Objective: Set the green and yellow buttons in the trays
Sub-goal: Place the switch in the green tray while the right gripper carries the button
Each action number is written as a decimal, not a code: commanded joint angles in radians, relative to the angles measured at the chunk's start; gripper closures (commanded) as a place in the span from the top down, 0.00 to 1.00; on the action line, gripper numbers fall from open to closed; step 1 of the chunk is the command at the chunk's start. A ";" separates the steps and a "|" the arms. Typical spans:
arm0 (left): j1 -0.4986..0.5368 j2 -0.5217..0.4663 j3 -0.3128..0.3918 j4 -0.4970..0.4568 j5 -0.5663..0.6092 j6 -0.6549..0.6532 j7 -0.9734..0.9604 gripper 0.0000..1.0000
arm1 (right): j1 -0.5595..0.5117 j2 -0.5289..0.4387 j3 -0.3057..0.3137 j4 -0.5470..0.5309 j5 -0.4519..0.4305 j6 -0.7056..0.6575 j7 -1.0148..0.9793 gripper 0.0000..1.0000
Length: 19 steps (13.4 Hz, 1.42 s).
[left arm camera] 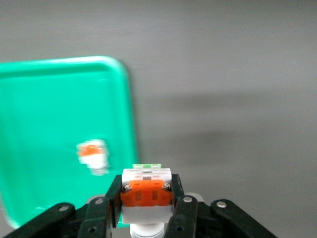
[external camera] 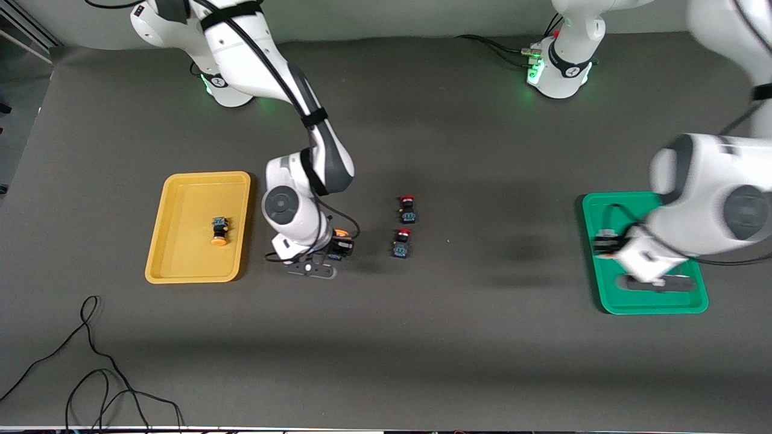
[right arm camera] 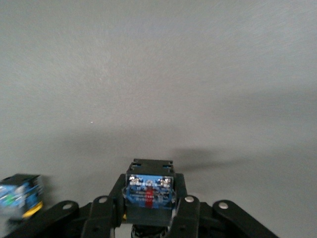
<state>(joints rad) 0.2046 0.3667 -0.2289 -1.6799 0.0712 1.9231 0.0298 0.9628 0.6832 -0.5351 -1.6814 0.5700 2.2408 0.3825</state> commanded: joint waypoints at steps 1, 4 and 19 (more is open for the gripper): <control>0.157 0.020 -0.013 0.009 0.008 0.000 0.241 0.22 | 0.002 -0.184 -0.097 -0.018 -0.053 -0.209 -0.042 0.00; 0.243 0.093 -0.012 0.003 0.082 0.051 0.283 0.21 | -0.001 -0.321 -0.178 -0.020 -0.195 -0.387 -0.109 0.00; 0.242 0.267 0.049 0.003 0.121 0.254 0.248 1.00 | -0.076 -0.369 -0.525 -0.472 -0.201 -0.063 -0.979 0.00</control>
<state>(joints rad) 0.4562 0.6712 -0.1871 -1.6842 0.1797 2.2007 0.2922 0.8871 0.2803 -1.0625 -2.0713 0.3308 2.0517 -0.5121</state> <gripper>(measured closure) 0.062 0.590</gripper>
